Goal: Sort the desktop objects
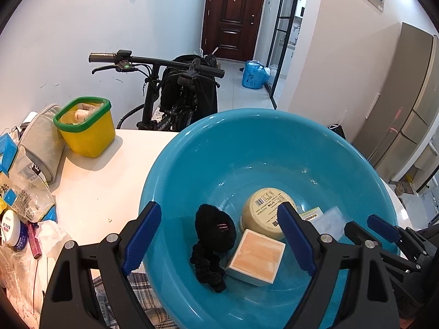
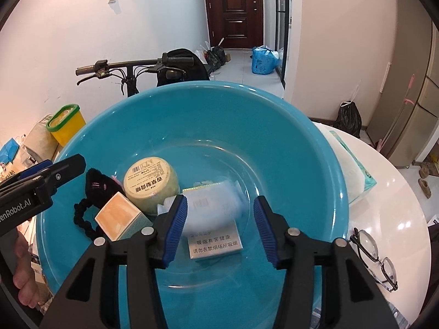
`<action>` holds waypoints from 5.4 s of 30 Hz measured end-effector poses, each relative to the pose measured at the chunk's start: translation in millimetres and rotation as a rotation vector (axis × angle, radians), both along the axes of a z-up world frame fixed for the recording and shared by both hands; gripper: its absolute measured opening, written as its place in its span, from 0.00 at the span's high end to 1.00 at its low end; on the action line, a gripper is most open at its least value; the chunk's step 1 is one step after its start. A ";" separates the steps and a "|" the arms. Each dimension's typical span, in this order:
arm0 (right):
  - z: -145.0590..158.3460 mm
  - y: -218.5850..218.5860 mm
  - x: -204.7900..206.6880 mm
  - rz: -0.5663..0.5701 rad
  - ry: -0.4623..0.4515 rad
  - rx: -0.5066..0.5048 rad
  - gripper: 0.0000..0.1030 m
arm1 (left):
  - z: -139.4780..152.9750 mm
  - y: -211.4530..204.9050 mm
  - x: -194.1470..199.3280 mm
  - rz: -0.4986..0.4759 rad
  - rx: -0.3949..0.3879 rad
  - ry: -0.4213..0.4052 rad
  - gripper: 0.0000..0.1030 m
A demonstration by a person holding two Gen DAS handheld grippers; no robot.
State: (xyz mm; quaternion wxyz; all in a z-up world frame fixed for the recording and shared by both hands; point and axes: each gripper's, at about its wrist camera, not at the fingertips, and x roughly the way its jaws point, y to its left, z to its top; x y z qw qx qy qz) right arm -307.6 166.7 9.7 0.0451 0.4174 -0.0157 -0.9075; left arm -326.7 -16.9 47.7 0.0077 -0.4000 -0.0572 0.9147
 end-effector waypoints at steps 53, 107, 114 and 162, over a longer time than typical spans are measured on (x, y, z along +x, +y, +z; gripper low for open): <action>123.3 15.4 83.8 -0.071 0.412 -0.020 0.20 | 118.3 7.7 98.9 -0.017 -0.057 0.390 0.14; 183.4 -16.2 394.1 0.018 1.048 -0.029 0.04 | 189.3 -33.7 451.5 0.064 -0.038 1.023 0.00; 129.9 -11.9 393.9 -0.043 0.950 0.009 0.00 | 128.2 -27.8 436.1 0.020 -0.050 0.887 0.00; -17.7 15.1 304.3 -0.139 0.571 0.061 0.00 | -41.7 8.3 334.9 -0.051 -0.086 0.540 0.00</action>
